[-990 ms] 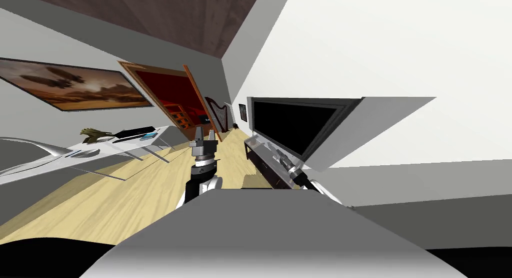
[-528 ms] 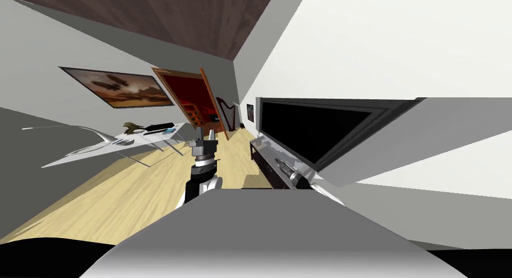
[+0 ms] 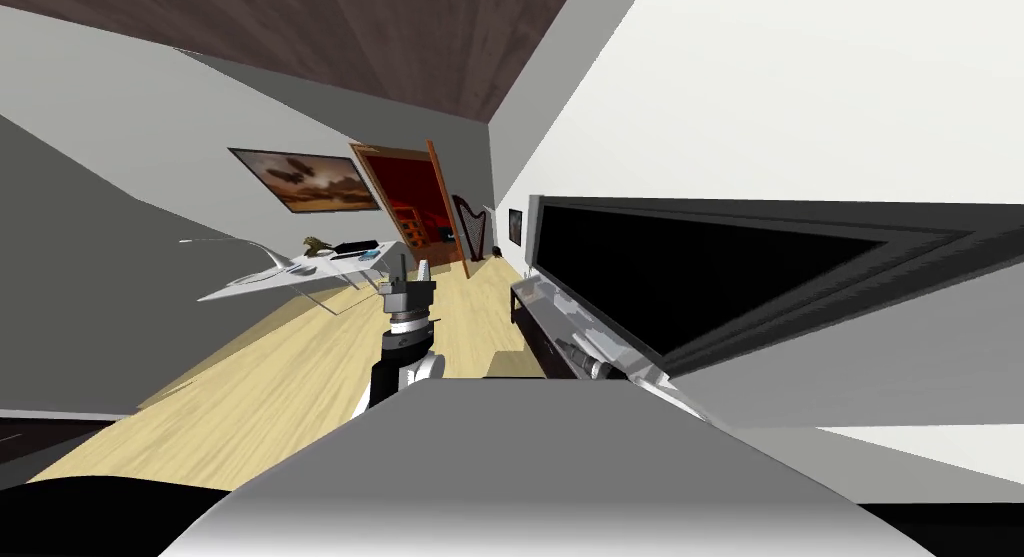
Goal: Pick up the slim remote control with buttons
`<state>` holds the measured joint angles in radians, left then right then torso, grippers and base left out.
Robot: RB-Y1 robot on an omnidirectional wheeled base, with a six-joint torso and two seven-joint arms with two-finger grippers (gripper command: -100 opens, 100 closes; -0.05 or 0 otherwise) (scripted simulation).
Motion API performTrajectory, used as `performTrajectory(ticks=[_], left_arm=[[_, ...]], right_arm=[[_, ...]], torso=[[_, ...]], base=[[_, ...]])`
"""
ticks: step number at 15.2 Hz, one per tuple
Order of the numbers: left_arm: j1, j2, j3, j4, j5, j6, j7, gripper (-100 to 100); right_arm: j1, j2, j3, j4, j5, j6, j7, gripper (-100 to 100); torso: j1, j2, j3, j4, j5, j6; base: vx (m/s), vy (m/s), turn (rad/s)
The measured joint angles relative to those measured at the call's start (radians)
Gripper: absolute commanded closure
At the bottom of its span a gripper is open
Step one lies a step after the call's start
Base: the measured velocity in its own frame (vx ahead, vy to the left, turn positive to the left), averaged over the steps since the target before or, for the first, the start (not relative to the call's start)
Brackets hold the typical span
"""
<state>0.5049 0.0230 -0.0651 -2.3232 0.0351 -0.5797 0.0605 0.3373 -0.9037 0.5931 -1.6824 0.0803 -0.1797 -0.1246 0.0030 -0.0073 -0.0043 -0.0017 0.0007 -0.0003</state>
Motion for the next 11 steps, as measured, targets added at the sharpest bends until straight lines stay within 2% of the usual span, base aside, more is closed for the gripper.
performTrajectory(ticks=[4,7,11], left_arm=[[0.0,0.0,0.0,0.0,0.0,0.0,0.0,0],[0.0,0.0,0.0,0.0,0.0,0.0,0.0,0],[0.0,0.0,0.0,0.0,0.0,0.0,0.0,0]], right_arm=[[-0.04,-0.093,0.095,0.059,0.013,0.045,-0.012,-100],[-0.034,-0.147,0.157,0.105,0.032,0.064,-0.004,-100],[-0.039,-0.205,0.218,0.151,0.044,0.076,-0.003,-100]], torso=[[-0.001,0.0,0.0,0.0,0.0,0.0],[-0.001,0.0,0.0,0.0,0.0,0.0],[0.0,0.002,0.001,0.001,0.0,0.0]], base=[[0.098,0.004,0.241],[0.106,-0.013,0.256],[0.058,0.0,0.118]])
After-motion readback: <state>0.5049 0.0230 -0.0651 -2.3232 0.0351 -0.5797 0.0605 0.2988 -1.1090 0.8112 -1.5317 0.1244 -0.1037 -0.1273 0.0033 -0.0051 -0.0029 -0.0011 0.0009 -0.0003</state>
